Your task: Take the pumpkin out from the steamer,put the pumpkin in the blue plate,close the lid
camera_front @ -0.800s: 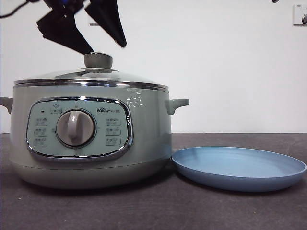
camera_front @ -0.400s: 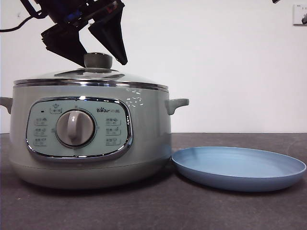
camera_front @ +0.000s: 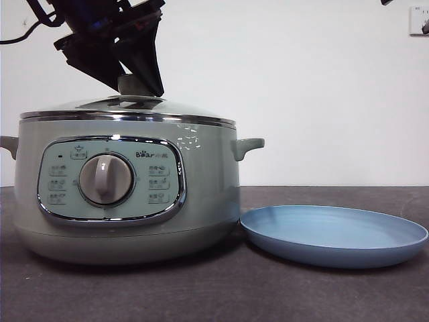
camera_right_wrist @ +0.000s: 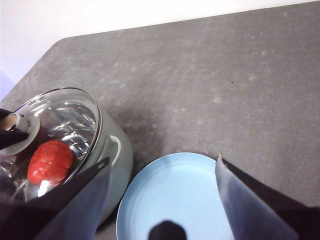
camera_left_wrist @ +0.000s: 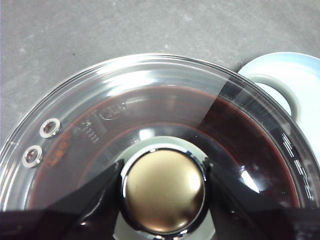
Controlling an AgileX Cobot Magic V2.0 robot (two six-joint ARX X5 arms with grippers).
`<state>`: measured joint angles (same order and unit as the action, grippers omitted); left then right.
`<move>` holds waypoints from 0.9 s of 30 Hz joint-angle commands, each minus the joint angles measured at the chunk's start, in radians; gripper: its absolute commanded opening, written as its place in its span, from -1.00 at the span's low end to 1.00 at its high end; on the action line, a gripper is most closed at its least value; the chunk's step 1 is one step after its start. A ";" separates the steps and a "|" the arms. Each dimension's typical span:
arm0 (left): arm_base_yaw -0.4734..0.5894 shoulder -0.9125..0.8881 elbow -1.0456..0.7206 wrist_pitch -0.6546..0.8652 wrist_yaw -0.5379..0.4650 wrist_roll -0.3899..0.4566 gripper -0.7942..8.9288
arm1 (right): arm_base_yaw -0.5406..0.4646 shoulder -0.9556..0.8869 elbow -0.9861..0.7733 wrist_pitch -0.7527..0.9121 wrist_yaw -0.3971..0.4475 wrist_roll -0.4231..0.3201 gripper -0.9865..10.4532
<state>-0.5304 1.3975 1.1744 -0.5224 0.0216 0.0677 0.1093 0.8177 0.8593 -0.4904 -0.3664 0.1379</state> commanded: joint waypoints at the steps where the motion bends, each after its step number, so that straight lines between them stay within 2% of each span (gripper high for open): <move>1: 0.000 0.001 0.002 0.004 -0.008 0.016 -0.85 | -0.002 0.000 0.004 -0.006 0.005 -0.006 -0.22; 9: 0.000 -0.039 0.039 0.004 -0.027 0.015 -0.85 | -0.002 0.000 0.004 -0.012 -0.002 -0.005 -0.22; 18: 0.000 -0.210 0.044 -0.011 -0.061 0.015 -0.85 | 0.023 0.007 0.004 -0.010 -0.033 -0.008 -0.22; 25: 0.000 -0.373 0.044 -0.060 -0.085 0.011 -0.85 | 0.107 0.059 0.004 0.029 -0.052 -0.009 -0.21; 27: 0.000 -0.414 0.044 -0.078 -0.109 0.011 -0.85 | 0.142 0.084 0.005 0.056 -0.052 -0.009 -0.14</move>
<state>-0.5312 1.0092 1.1984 -0.6376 -0.0742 0.0708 0.2390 0.8925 0.8600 -0.4492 -0.4171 0.1371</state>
